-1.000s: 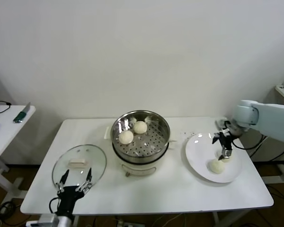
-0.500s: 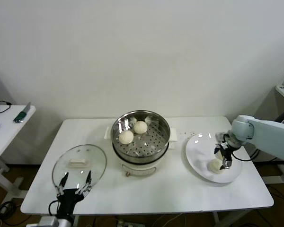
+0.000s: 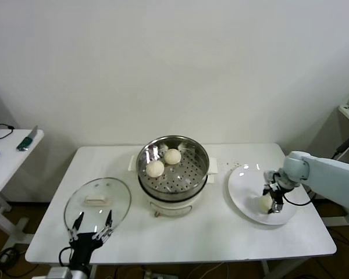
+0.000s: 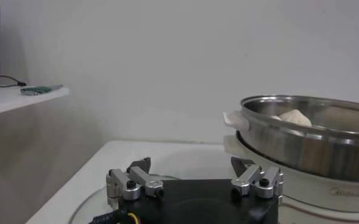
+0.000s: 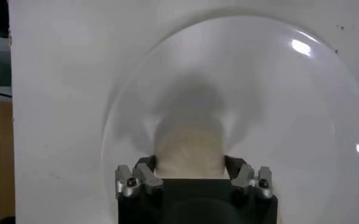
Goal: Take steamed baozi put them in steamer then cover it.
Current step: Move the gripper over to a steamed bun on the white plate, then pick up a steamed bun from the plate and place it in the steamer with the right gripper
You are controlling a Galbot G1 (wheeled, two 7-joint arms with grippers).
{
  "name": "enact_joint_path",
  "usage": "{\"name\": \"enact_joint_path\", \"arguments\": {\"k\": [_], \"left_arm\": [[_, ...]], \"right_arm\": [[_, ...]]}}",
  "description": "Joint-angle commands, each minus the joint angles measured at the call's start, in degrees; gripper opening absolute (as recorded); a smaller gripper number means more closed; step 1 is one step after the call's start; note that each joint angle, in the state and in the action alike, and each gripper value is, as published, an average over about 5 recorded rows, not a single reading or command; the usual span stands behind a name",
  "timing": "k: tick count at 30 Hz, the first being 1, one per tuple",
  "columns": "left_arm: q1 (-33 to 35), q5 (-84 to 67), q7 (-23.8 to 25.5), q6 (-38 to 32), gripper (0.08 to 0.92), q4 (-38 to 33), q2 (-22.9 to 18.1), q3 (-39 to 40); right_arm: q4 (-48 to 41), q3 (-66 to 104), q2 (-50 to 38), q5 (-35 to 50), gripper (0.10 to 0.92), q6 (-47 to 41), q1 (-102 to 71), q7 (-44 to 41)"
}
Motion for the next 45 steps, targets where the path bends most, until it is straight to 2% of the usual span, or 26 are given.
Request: {"name": "enact_joint_path", "arguments": {"k": [1, 9, 14, 22, 27, 30, 37, 45], "left_arm": [[-0.06, 0.24, -0.02, 0.19, 0.823, -0.22, -0.11, 0.02], [0.18, 1.17, -0.03, 0.47, 0.823, -1.08, -0.42, 0.46], [0.19, 1.51, -0.04, 0.63, 0.823, -1.35, -0.38, 0.72], [0.37, 1.72, -0.09, 0.66, 0.823, -1.21, -0.10, 0.84], [0.47, 1.80, -0.12, 0.61, 0.823, -1.34, -0.13, 0.68], [0.44, 1.98, -0.14, 0.56, 0.823, -1.39, -0.19, 0.45], [0.24, 2.05, -0.15, 0.58, 0.823, -1.36, -0.47, -0.13], [0.29, 2.19, -0.13, 0.67, 0.823, -1.36, -0.81, -0.28]], "right_arm": [[0.02, 0.23, -0.08, -0.20, 0.691, 0.69, 1.00, -0.54], [4.03, -11.07, 0.93, 1.34, 0.645, 7.71, 19.06, -5.31], [6.49, -20.46, 6.72, 4.51, 0.645, 17.66, 37.45, -8.70], [15.91, -18.28, 16.34, 6.81, 0.645, 27.20, 51.31, -10.15], [25.19, -14.16, 21.80, 4.30, 0.645, 29.30, 51.17, -8.36], [27.82, -12.31, 25.97, -0.37, 0.645, 30.30, 48.43, -6.51], [25.09, -8.66, 32.56, -9.20, 0.645, 31.55, 36.91, -3.51], [20.16, -8.38, 34.27, -15.51, 0.645, 31.60, 26.98, -1.21]]}}
